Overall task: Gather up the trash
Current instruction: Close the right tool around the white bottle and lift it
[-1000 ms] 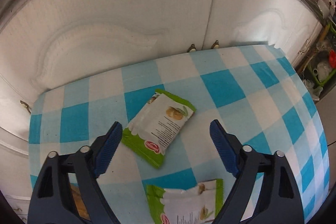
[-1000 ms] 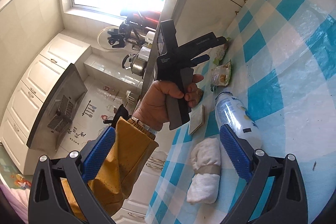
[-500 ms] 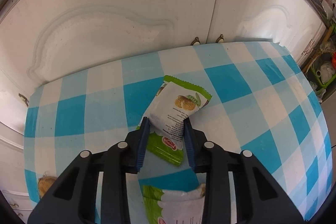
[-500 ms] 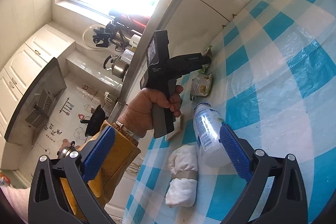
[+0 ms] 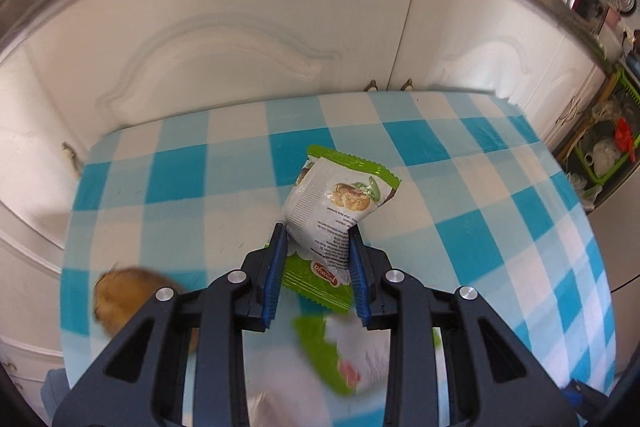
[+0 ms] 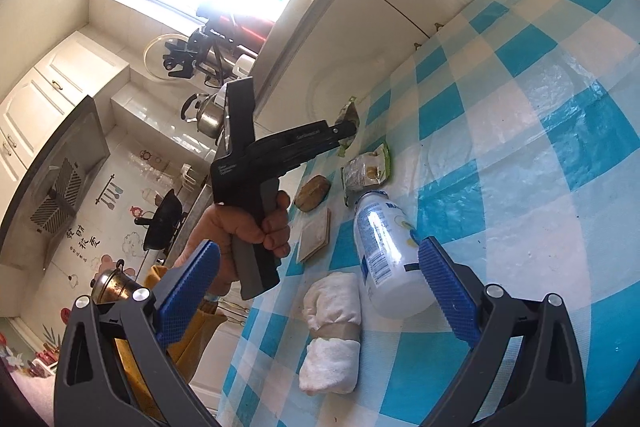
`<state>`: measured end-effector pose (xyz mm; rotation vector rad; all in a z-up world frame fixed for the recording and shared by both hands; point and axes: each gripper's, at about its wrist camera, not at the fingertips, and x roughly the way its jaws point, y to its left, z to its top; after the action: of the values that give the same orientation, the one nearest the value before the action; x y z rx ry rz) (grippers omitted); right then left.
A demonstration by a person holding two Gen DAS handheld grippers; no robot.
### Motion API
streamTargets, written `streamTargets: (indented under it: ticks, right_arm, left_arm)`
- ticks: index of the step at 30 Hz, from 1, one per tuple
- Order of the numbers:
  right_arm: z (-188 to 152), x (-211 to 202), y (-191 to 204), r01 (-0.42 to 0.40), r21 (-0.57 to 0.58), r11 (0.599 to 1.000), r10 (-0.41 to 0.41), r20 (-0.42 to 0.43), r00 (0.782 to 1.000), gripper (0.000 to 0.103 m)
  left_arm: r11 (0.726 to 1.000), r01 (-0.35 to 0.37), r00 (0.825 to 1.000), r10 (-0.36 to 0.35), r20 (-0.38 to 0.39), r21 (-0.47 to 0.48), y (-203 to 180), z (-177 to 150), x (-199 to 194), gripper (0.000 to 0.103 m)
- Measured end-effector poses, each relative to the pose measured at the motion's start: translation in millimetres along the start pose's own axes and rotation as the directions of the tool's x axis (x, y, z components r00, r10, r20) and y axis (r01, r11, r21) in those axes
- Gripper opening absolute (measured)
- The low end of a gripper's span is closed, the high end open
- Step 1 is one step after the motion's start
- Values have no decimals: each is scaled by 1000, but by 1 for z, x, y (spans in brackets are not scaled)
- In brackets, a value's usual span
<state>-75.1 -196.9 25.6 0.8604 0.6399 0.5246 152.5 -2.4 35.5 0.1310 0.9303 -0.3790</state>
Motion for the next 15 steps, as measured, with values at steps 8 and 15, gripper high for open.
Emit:
streamTargets:
  ticks: [8, 15]
  right_arm:
    - [-6, 3, 18, 75, -115, 990, -76, -2, 997, 98]
    - [-5, 13, 23, 218, -203, 955, -229, -30, 973, 94]
  left_arm:
    - [997, 41, 996, -35, 82, -68, 20, -47, -63, 31]
    - [986, 102, 989, -86, 119, -133, 31, -101, -110, 31]
